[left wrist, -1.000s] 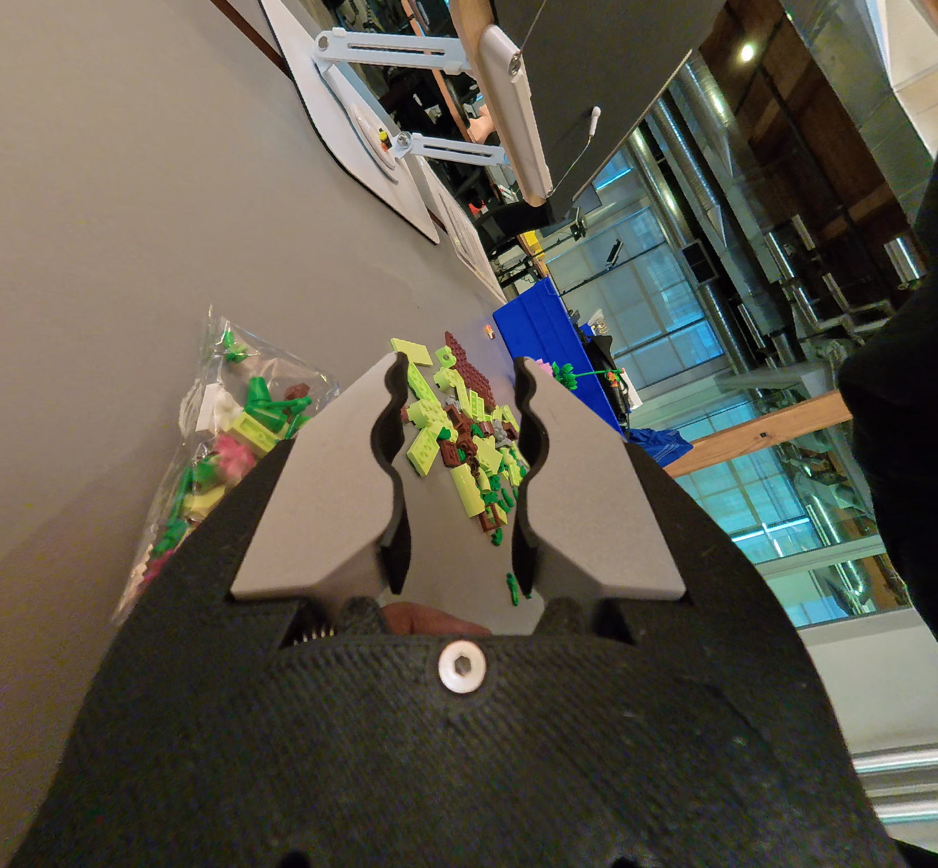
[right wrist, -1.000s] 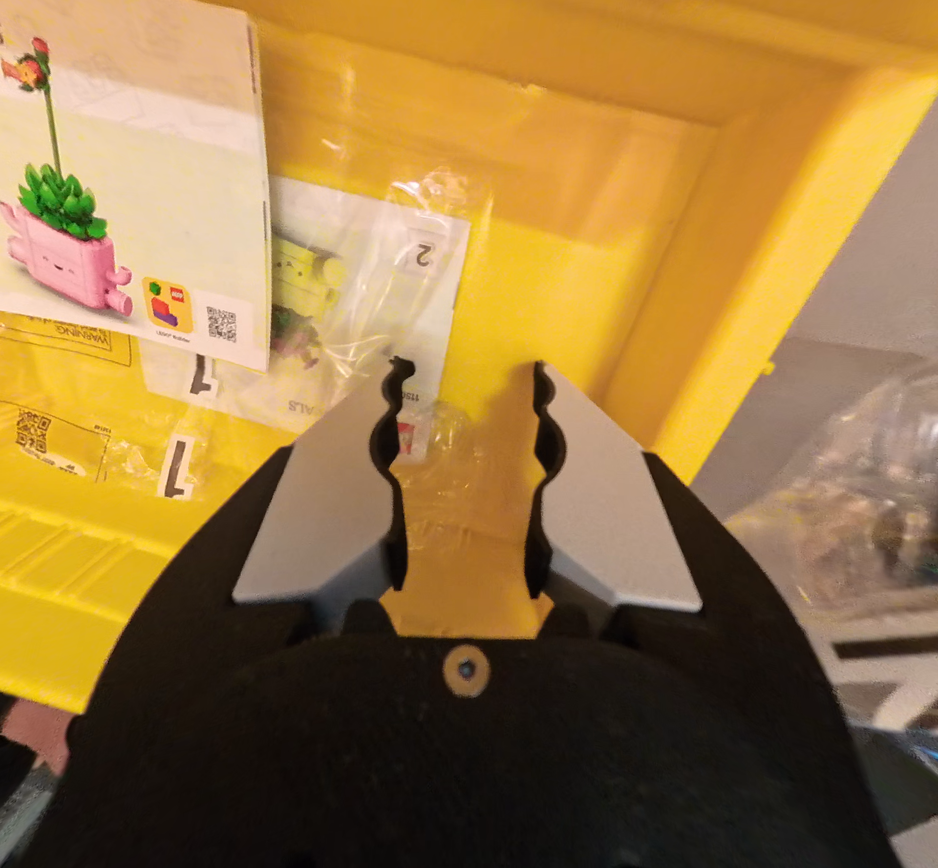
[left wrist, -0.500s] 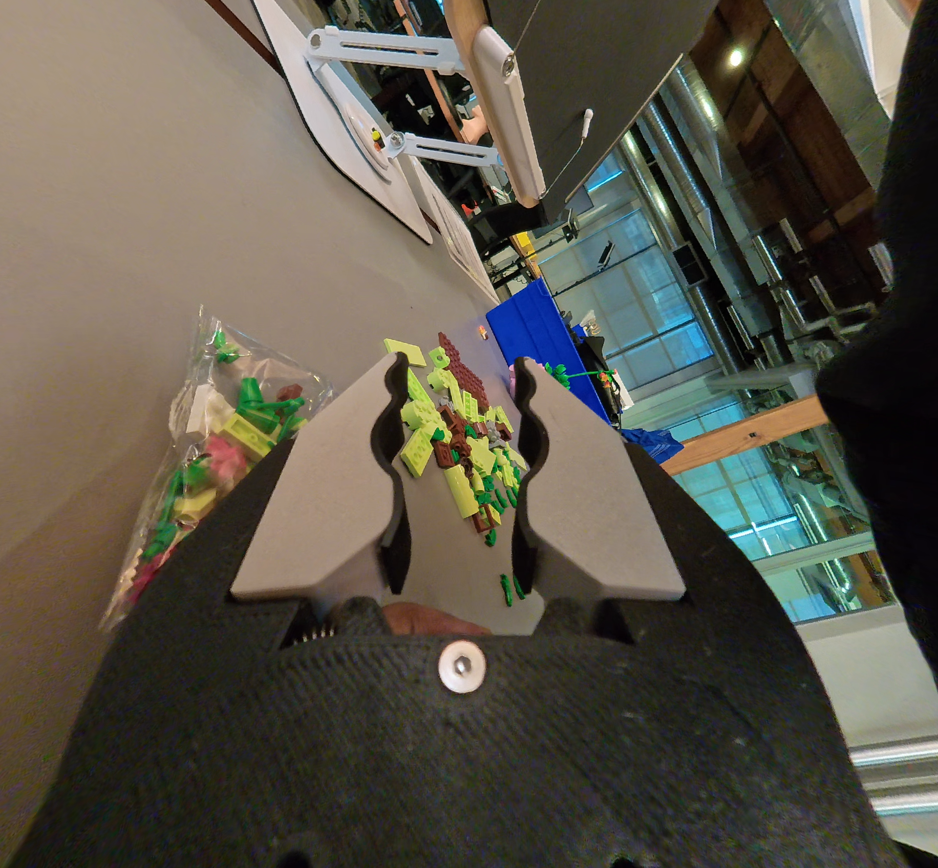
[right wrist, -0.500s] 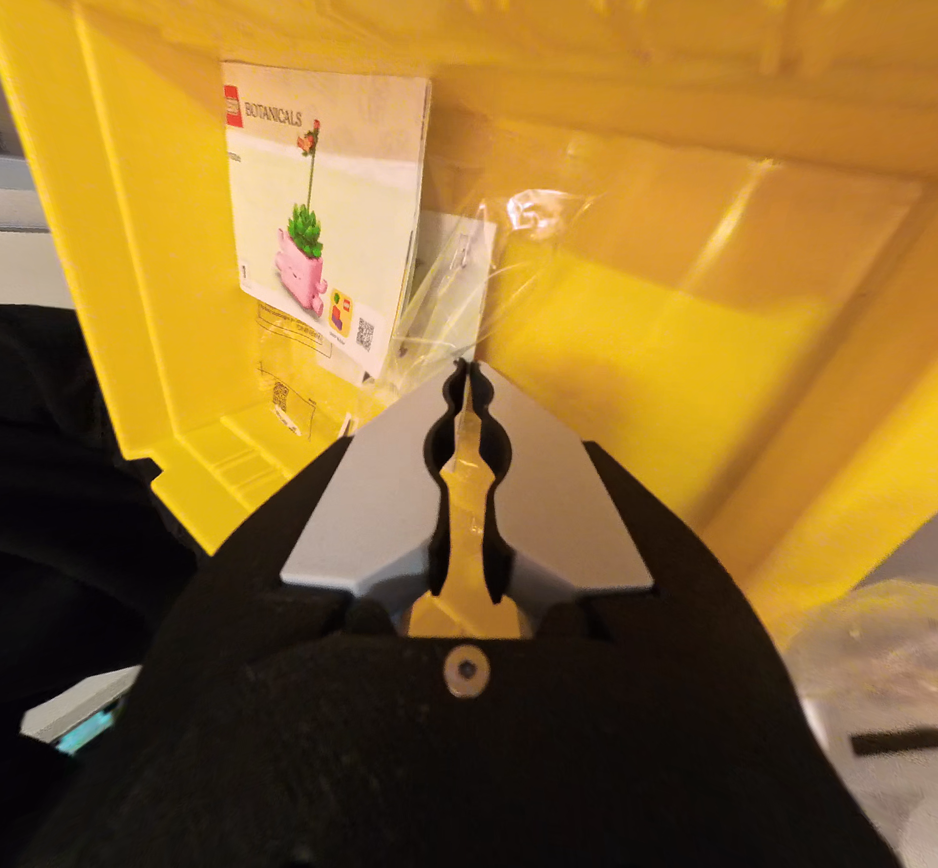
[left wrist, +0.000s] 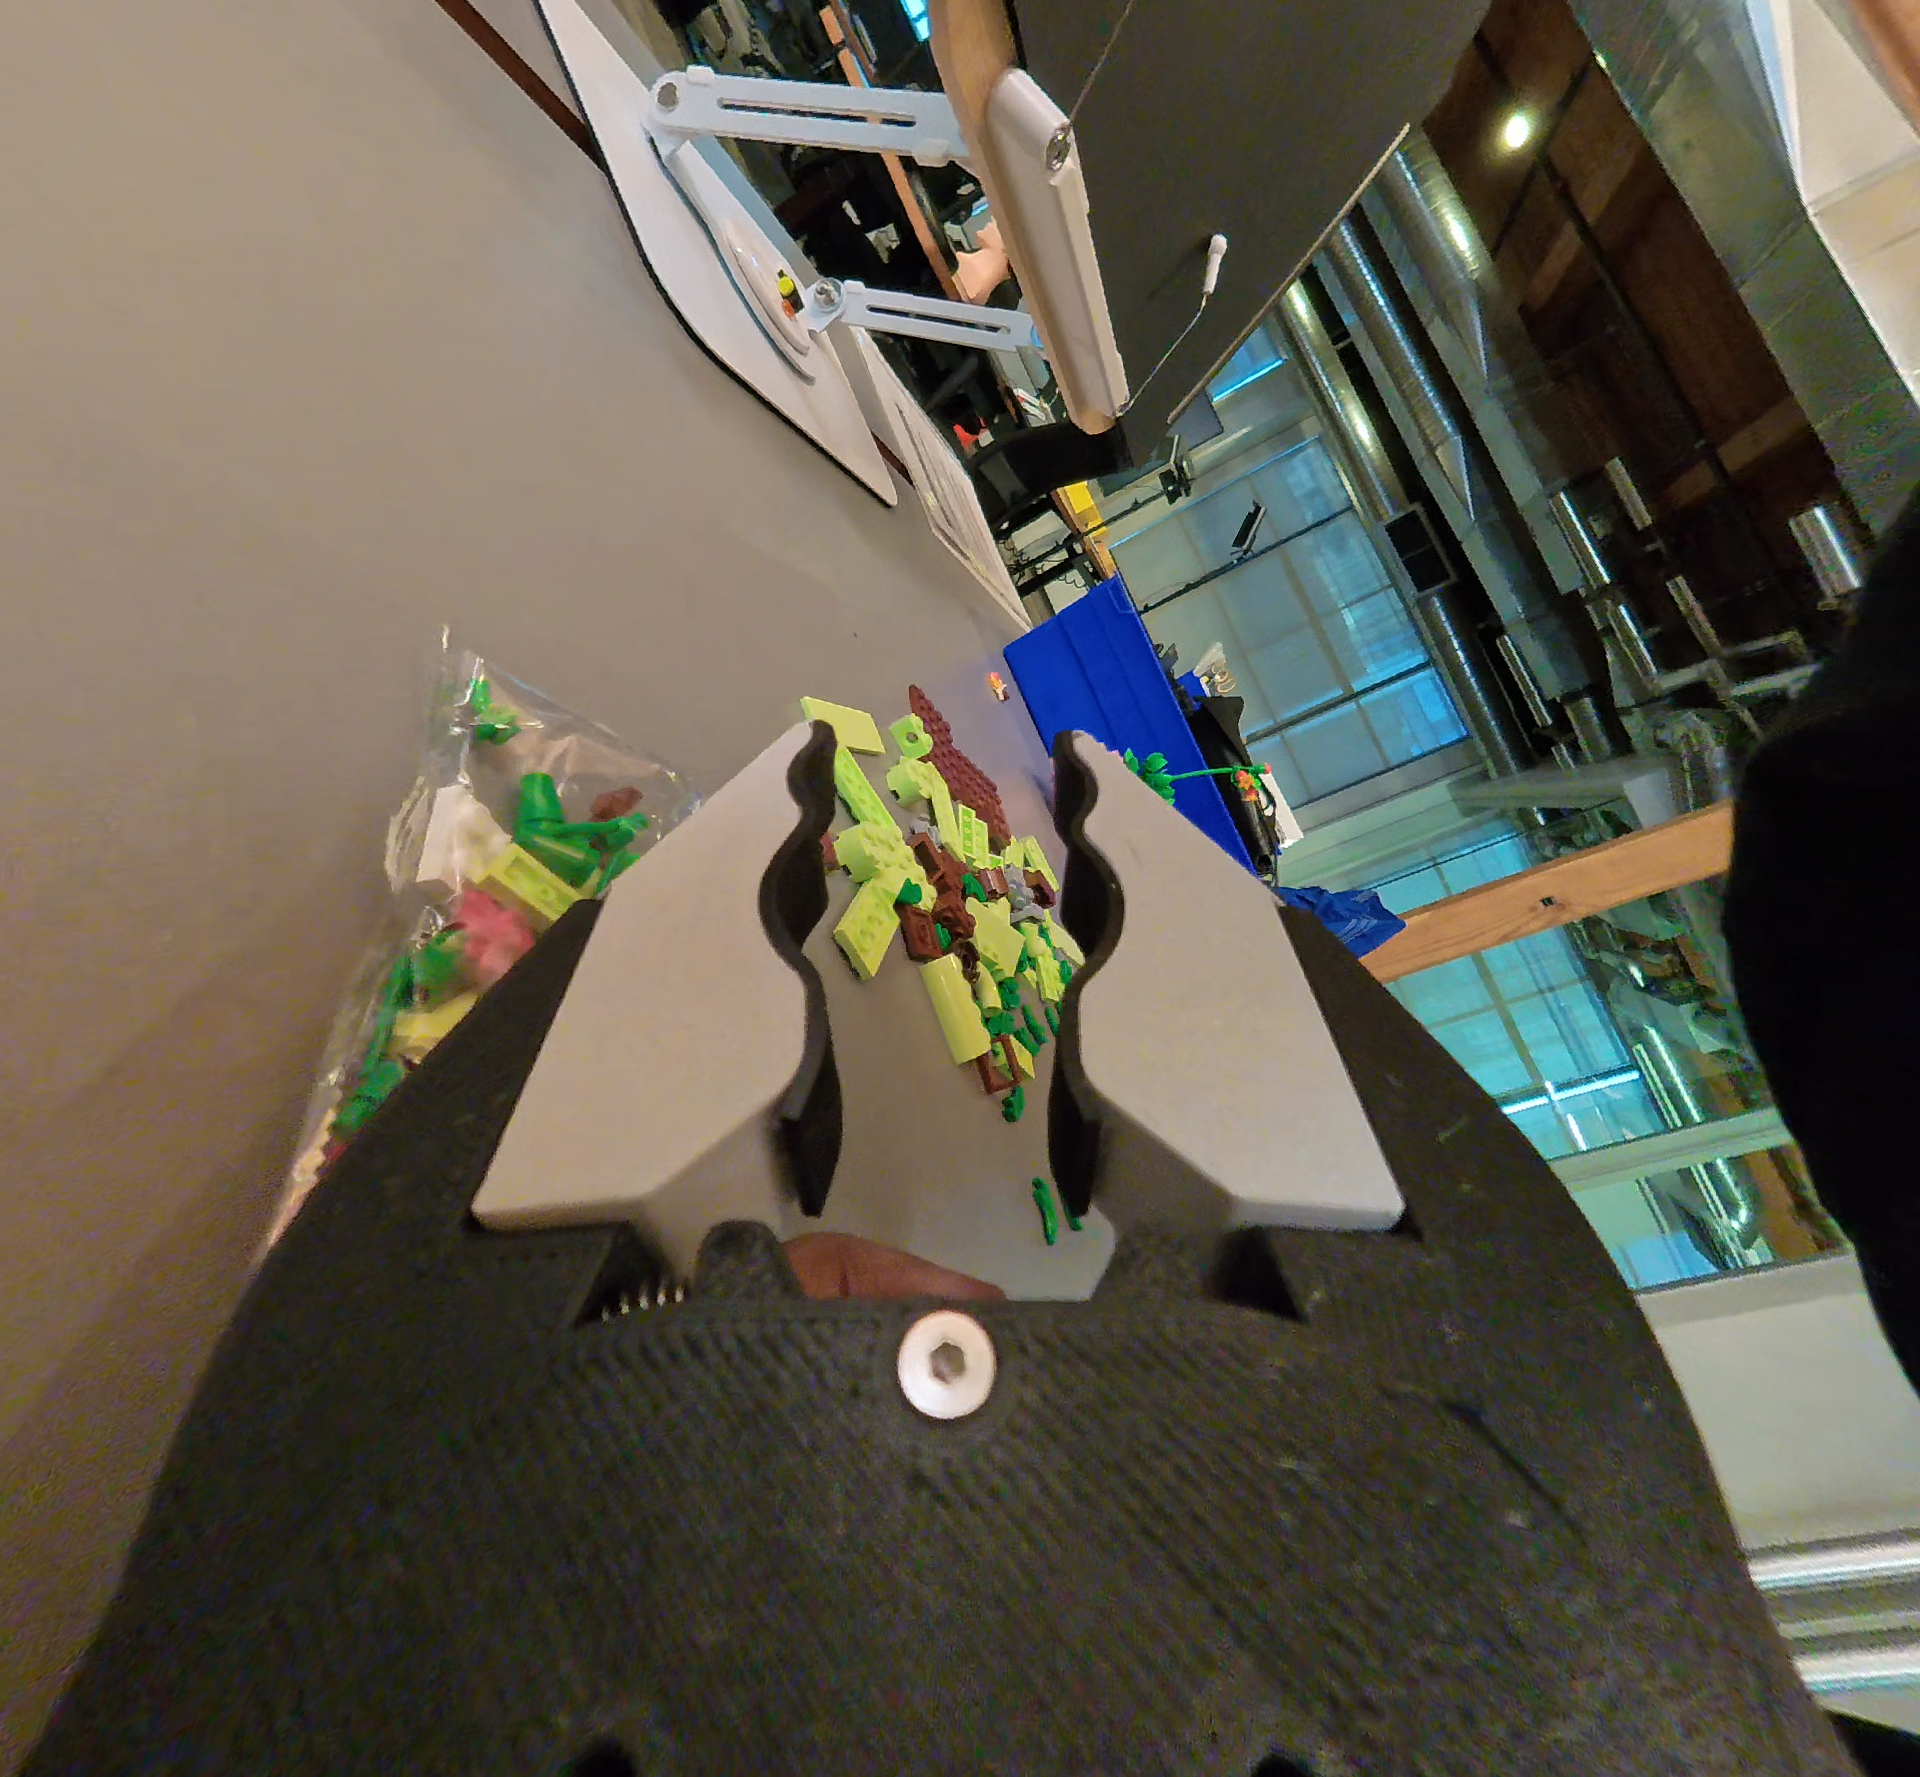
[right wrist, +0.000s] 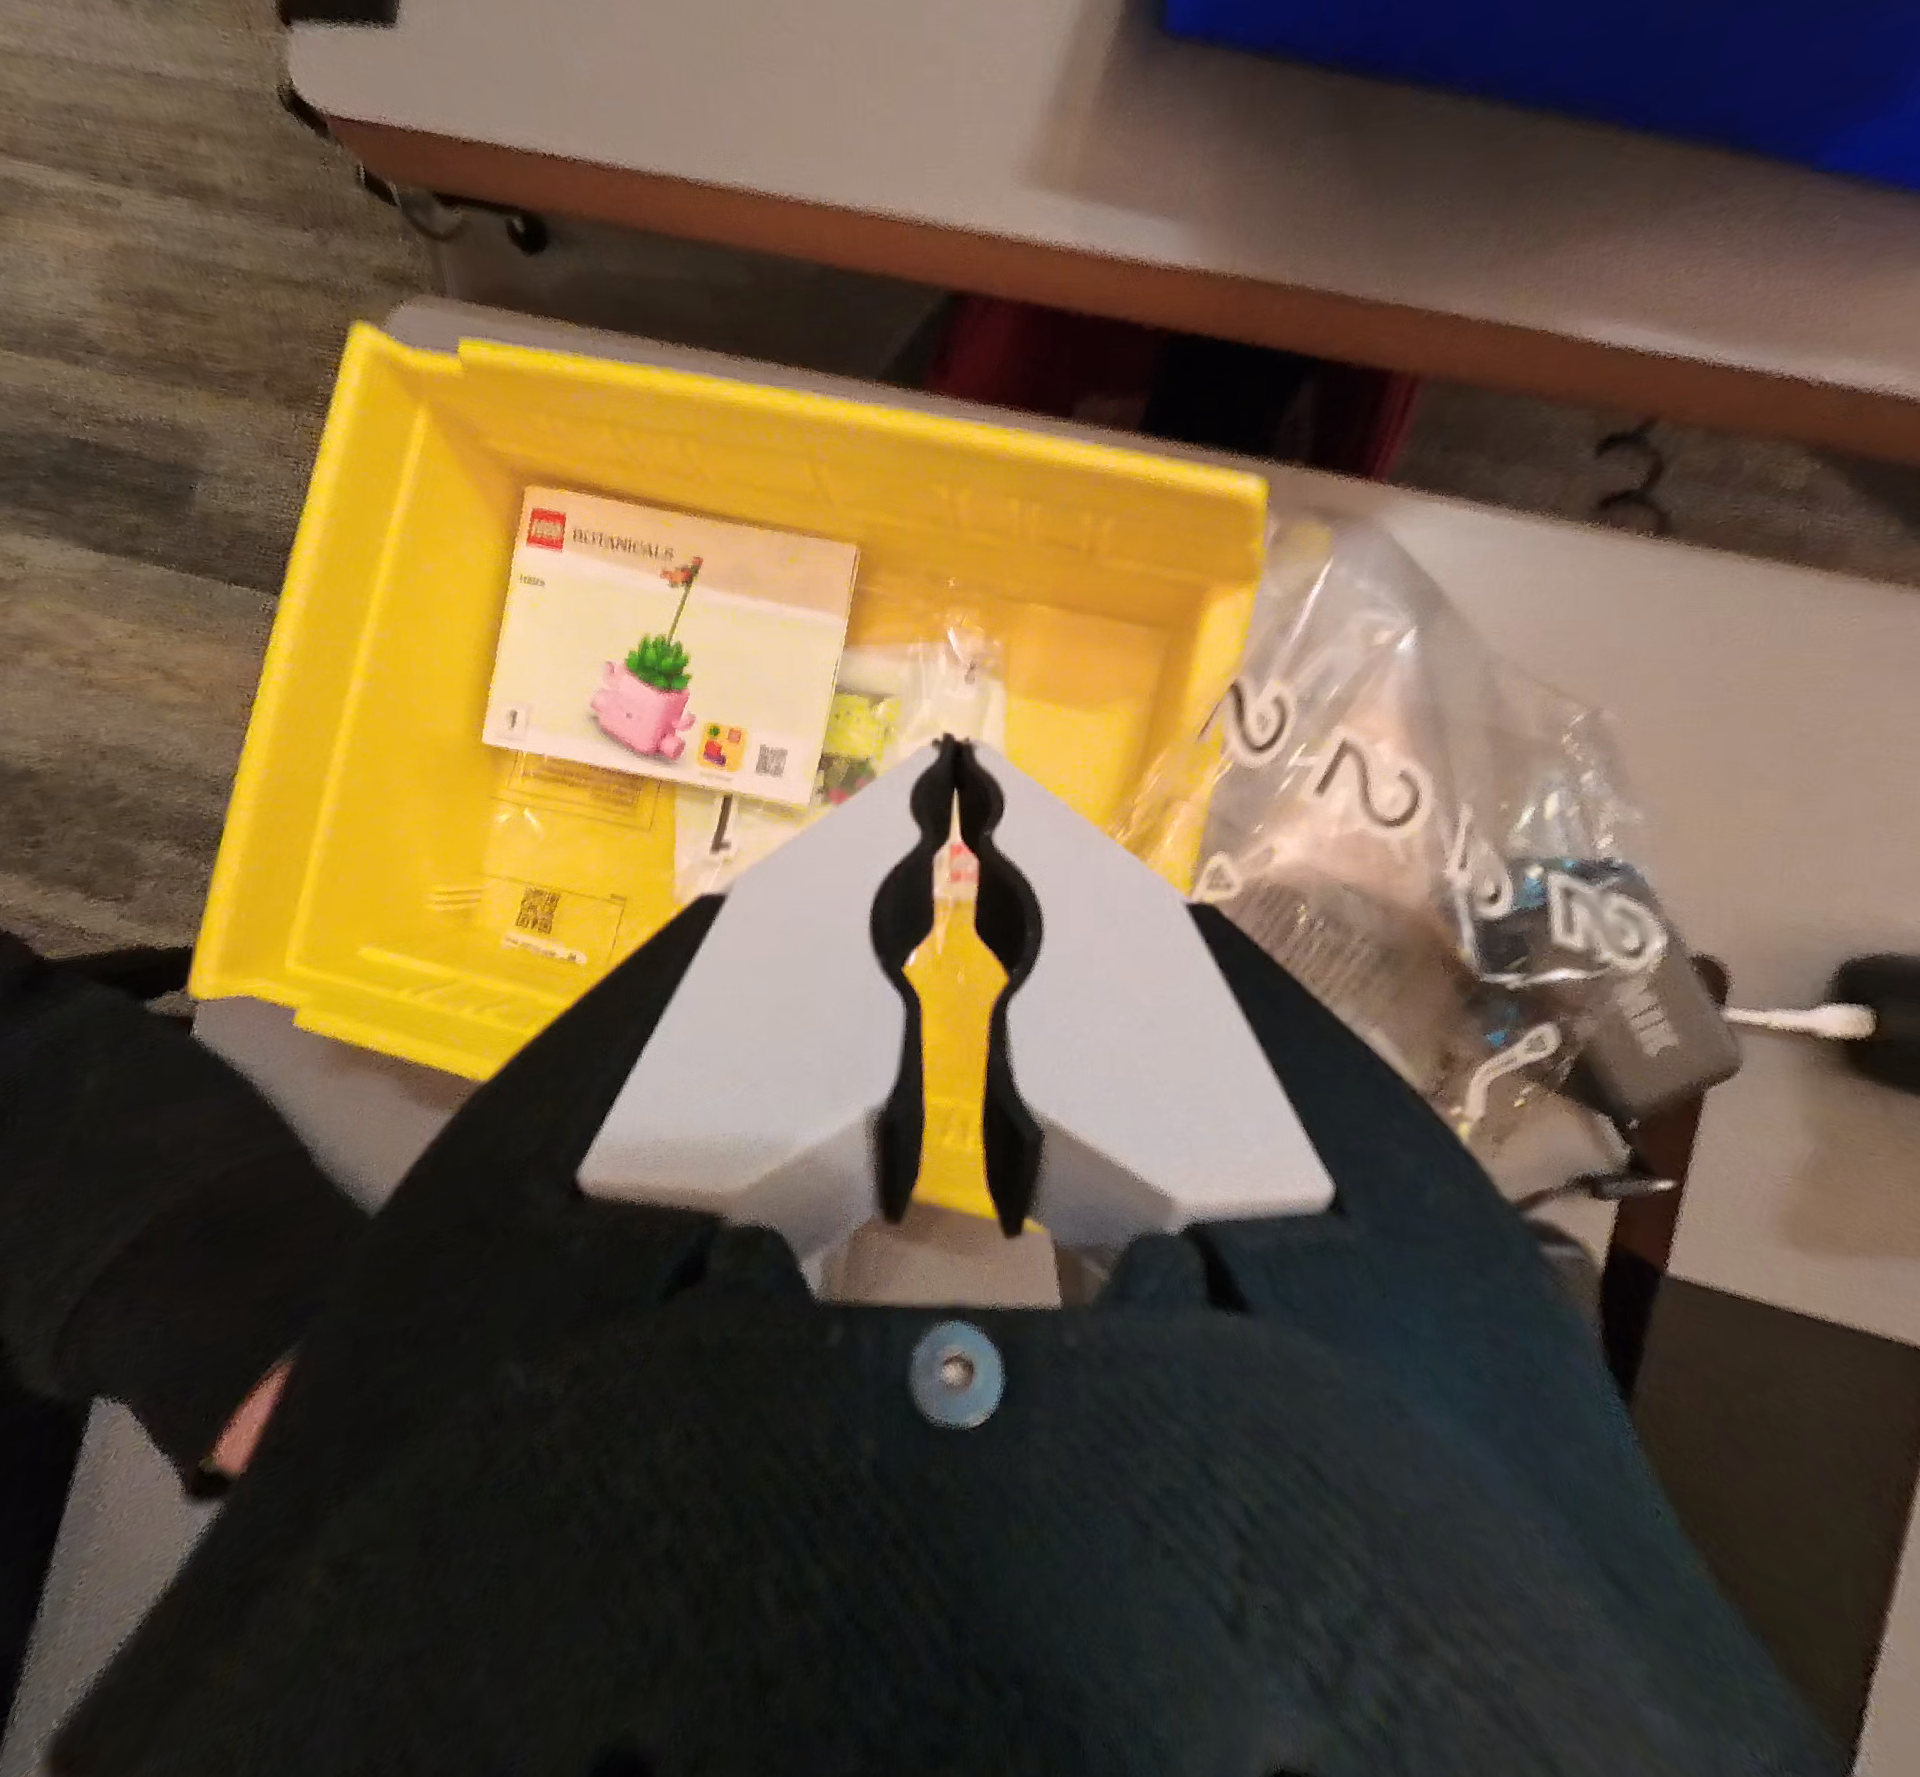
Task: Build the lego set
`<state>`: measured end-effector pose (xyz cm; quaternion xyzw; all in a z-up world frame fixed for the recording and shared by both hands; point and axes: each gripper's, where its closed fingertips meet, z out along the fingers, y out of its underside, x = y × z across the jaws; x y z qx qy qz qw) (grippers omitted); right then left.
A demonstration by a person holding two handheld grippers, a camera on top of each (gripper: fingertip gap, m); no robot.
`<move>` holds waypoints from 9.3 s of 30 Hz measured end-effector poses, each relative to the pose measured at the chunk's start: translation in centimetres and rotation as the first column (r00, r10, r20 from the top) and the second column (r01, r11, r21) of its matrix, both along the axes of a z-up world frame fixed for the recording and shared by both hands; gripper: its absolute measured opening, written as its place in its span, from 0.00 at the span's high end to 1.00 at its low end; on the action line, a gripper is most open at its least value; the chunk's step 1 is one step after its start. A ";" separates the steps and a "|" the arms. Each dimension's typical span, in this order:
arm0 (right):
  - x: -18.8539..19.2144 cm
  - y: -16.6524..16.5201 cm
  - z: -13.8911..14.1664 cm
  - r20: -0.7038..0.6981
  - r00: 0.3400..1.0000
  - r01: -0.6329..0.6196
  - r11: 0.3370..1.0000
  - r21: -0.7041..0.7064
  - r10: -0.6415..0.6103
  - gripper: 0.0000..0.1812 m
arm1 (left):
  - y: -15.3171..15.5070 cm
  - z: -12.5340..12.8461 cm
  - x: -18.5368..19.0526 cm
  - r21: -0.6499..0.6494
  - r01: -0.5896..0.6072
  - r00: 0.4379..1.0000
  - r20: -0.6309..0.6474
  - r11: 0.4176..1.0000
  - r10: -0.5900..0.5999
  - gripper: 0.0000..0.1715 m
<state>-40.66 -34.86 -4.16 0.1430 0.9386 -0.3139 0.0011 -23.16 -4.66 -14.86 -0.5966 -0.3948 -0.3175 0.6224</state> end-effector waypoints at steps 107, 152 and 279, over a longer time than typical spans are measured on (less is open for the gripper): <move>12.9 -5.2 -13.7 0.685 0.716 -0.306 0.943 0.132 0.137 0.98 | -0.1 0.7 -0.2 0.056 0.004 0.999 0.034 0.998 -0.006 0.77; 1.5 27.6 -1.1 -0.315 0.759 0.621 0.780 0.084 -0.570 0.73 | -0.2 0.6 -0.4 0.037 -0.029 0.999 -0.016 0.999 0.030 0.77; 35.1 41.3 -4.3 -0.145 0.545 0.372 0.393 -0.841 -0.826 0.92 | 8.2 -3.2 -14.2 -0.760 -0.489 0.766 -0.609 0.428 -0.205 0.67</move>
